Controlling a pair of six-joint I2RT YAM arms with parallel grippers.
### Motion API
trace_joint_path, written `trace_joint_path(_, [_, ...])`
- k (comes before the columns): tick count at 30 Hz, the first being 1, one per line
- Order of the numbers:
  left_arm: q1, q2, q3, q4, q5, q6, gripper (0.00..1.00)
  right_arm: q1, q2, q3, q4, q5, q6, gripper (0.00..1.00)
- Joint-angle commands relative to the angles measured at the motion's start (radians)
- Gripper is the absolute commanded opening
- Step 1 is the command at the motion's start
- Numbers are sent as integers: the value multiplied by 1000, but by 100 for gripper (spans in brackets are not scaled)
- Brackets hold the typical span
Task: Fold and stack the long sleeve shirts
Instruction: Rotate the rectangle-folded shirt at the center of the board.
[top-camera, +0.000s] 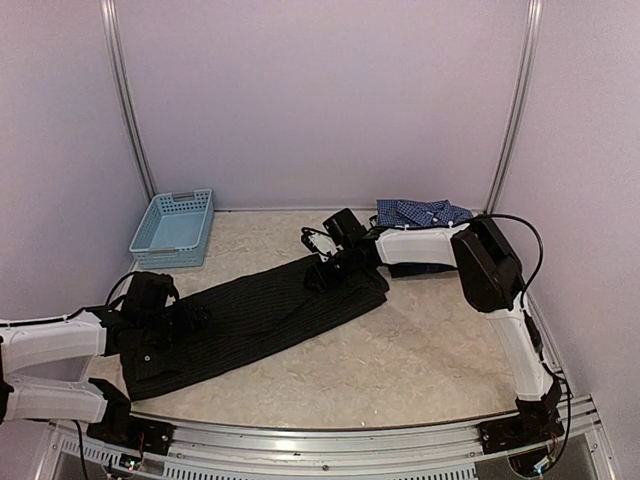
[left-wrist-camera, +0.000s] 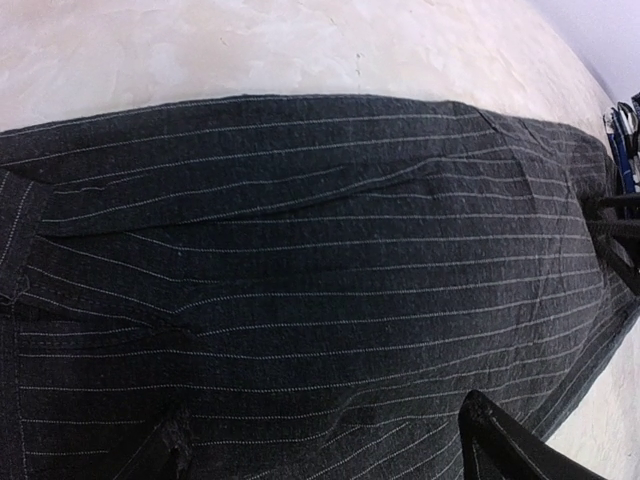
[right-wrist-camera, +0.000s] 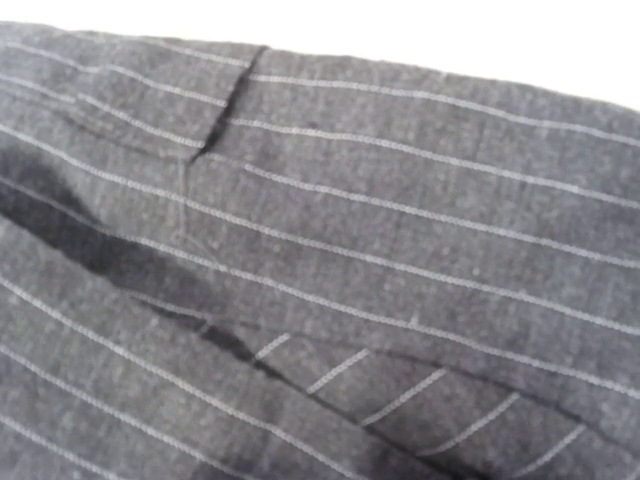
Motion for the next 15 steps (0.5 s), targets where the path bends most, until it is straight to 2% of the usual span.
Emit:
trace_joint_path(1, [0,-27,-6,-8,22,21,87,-6,156,126,-147,49,-80,59])
trace_joint_path(7, [-16,-21,41,-11,51,59,87,-78,239,293,-176,133,-121,59])
trace_joint_path(15, [-82,0,67,59,98,117,88,-136,195,335,-58,174,-220,63])
